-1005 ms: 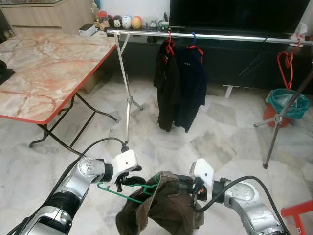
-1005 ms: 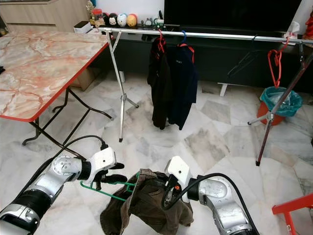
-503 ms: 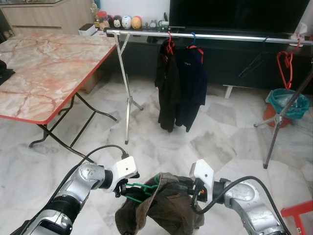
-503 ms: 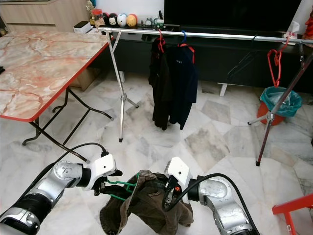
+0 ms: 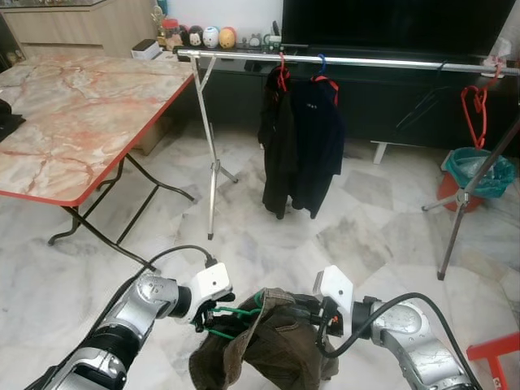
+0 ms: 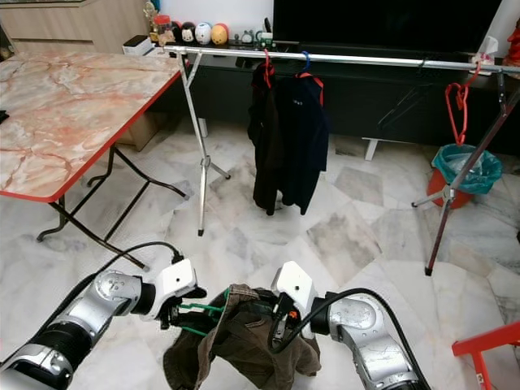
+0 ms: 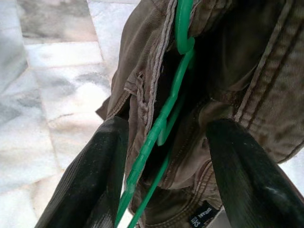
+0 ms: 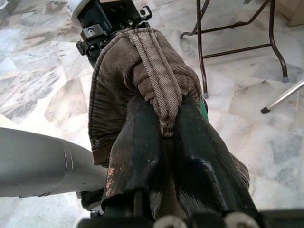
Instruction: Hang hanger
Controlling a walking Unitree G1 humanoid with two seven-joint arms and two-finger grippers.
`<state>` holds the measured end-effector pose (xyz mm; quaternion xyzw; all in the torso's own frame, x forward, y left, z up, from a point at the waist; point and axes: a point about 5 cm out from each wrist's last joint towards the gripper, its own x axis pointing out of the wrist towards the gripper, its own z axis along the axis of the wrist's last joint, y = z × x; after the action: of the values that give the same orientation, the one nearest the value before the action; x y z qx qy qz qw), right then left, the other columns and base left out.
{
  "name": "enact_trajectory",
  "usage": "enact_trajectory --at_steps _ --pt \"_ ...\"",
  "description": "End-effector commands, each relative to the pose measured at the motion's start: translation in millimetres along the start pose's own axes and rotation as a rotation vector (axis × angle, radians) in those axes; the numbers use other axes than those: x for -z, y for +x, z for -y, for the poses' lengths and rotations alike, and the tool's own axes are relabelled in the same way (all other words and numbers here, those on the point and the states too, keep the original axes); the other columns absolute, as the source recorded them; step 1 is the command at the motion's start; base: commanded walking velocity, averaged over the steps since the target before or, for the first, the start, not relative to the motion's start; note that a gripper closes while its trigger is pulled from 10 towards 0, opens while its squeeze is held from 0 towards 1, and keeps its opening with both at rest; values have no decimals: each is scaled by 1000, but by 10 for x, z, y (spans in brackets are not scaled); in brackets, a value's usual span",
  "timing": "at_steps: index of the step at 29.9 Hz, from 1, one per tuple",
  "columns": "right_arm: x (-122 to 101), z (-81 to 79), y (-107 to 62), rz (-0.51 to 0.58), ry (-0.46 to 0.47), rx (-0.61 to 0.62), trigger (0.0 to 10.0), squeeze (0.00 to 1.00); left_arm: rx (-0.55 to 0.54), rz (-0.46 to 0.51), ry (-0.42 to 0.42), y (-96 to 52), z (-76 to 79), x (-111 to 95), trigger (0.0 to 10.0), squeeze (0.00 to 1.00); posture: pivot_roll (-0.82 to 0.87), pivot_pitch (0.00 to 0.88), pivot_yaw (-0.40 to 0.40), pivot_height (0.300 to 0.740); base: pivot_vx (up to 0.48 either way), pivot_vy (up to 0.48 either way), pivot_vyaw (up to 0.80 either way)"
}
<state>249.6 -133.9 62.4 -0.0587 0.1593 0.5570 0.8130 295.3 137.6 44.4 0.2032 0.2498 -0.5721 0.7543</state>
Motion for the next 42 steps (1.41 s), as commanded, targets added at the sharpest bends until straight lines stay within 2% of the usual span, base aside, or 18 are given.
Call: enact_trajectory --at_steps 1,4,6,7,8,9,10,11,12,13,14,15,16,42 --pt "-133 -21 19 50 -48 -14 10000 0 28 -2 -11 1 -7 -19 10000 0 95 4 22 740 0 0 0" --pt "-134 -27 19 51 -49 -15 10000 0 52 -7 -15 14 14 -15 10000 0 95 4 22 740 0 0 0" --pt "-134 -31 17 51 -49 -16 10000 0 53 -9 -19 19 16 -13 8549 0 95 4 22 740 0 0 0" --pt "-134 -31 17 51 -49 -16 10000 0 53 -9 -19 19 16 -13 8549 0 95 4 22 740 0 0 0" --pt "-135 -32 19 51 -49 -16 10000 0 57 -7 -22 22 18 -12 8000 0 95 5 23 740 0 0 0" --pt "-137 -33 21 53 -49 -16 10000 0 73 -9 -28 31 30 -8 5804 0 95 5 23 740 0 0 0" --pt "-138 -34 21 53 -50 -17 10000 0 81 -11 -30 35 36 -7 6275 0 95 5 23 740 0 0 0" --pt "-142 -34 25 55 -50 -17 10000 0 98 -14 -35 43 53 0 6118 0 96 4 23 740 0 0 0" --pt "-144 -34 26 55 -51 -17 10000 0 107 -16 -38 45 62 4 5451 0 96 4 23 740 0 0 0" --pt "-145 -34 27 56 -51 -18 10000 0 113 -17 -39 46 67 7 5451 0 95 4 24 740 0 0 0" --pt "-147 -33 27 56 -52 -17 10000 0 112 -17 -40 47 70 9 3176 0 95 4 24 740 0 0 0" --pt "-147 -33 27 56 -52 -16 10000 0 110 -17 -40 47 69 8 3176 0 95 4 24 740 0 0 0" --pt "-147 -32 26 55 -52 -16 10000 0 111 -14 -47 47 71 10 0 0 95 4 24 740 0 0 0" --pt "-147 -18 21 53 -53 -8 10000 0 176 -16 -79 51 141 38 0 0 96 5 24 740 0 0 0"
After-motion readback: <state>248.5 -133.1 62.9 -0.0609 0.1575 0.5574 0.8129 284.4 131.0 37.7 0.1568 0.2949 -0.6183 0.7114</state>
